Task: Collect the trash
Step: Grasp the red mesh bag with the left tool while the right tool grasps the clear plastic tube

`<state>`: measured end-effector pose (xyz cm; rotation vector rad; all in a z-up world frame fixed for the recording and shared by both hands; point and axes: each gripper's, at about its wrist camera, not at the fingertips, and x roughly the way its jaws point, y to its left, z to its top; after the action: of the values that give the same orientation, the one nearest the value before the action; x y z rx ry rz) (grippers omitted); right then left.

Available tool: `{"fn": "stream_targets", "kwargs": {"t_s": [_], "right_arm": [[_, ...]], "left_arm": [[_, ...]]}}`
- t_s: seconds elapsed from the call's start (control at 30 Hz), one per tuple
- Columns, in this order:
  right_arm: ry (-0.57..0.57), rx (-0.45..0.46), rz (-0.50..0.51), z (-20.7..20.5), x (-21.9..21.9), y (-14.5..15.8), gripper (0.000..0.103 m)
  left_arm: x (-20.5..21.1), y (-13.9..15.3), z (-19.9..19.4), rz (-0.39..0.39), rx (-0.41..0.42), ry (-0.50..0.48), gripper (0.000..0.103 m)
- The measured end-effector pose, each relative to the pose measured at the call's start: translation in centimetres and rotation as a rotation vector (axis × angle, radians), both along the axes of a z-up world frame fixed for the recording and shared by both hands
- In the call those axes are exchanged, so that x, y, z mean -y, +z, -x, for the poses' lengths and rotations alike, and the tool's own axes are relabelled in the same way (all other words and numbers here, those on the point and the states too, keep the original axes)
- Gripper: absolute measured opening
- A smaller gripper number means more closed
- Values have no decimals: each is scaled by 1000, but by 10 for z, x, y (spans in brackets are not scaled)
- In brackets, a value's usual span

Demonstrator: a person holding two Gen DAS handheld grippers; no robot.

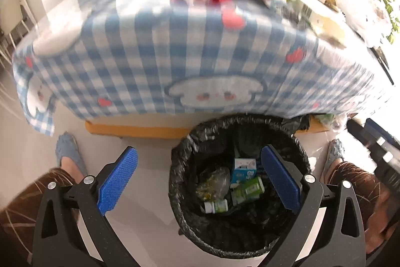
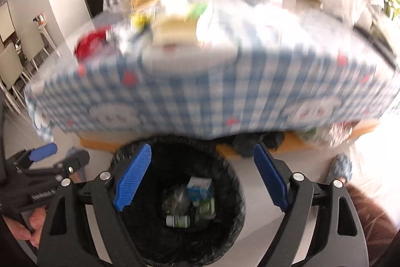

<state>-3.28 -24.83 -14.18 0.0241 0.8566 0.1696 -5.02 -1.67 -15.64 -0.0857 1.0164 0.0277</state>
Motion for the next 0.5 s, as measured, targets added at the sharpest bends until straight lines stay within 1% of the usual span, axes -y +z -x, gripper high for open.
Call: {"fn": "stream_targets", "kwargs": {"t_s": [0.17,0.27,0.37,0.5], "right_arm": [[2,84,19,-28,12,53,81],[6,106,31,-50,14,77,81],[13,119,61,-73,12,92,81],[31,110,89,-102,7,101,81]], "left_arm": [[-6,32,-14,-6,28,-8,97],[-10,53,-27,8,46,-19,97],[-12,74,-43,-1,81,-25,97],[-14,91,-69,-17,93,-26,97]]}}
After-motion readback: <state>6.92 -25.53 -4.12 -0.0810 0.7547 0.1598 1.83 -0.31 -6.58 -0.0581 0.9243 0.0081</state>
